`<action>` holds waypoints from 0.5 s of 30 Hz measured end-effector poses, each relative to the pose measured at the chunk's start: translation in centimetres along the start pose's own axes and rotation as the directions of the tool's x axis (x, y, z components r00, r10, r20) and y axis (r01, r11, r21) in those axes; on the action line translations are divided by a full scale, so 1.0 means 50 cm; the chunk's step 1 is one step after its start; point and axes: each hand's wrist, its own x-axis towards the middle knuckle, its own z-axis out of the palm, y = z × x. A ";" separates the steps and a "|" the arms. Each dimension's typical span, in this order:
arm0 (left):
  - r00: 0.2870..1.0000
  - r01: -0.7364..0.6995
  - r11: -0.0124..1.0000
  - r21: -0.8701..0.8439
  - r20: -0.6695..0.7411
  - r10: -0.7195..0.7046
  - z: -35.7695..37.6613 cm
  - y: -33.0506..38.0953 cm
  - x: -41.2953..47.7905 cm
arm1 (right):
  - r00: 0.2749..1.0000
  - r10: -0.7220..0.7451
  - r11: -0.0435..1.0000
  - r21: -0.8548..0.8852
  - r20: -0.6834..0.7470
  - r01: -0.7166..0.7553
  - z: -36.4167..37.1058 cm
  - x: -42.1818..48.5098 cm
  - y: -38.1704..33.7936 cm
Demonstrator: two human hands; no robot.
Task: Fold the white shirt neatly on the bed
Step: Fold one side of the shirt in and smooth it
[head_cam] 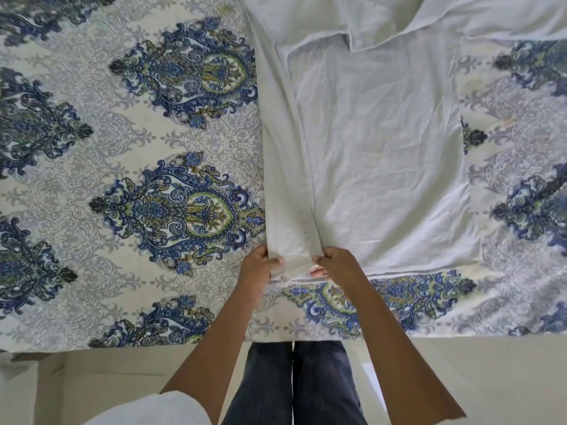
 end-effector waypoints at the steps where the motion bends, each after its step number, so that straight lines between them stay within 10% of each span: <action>1: 1.000 -0.011 1.000 0.018 0.000 0.011 0.000 -0.004 -0.003 | 1.000 0.003 0.999 0.034 -0.006 -0.003 0.003 0.000 0.007; 9: 0.869 -0.387 0.694 0.608 -0.011 0.494 0.034 -0.119 -0.037 | 0.999 0.031 0.812 0.584 -0.022 -0.012 0.036 -0.024 0.037; 15: 0.824 -0.327 0.723 0.609 -0.191 0.534 0.038 -0.113 -0.013 | 0.999 -0.024 0.784 0.619 -0.047 0.048 0.059 -0.035 0.035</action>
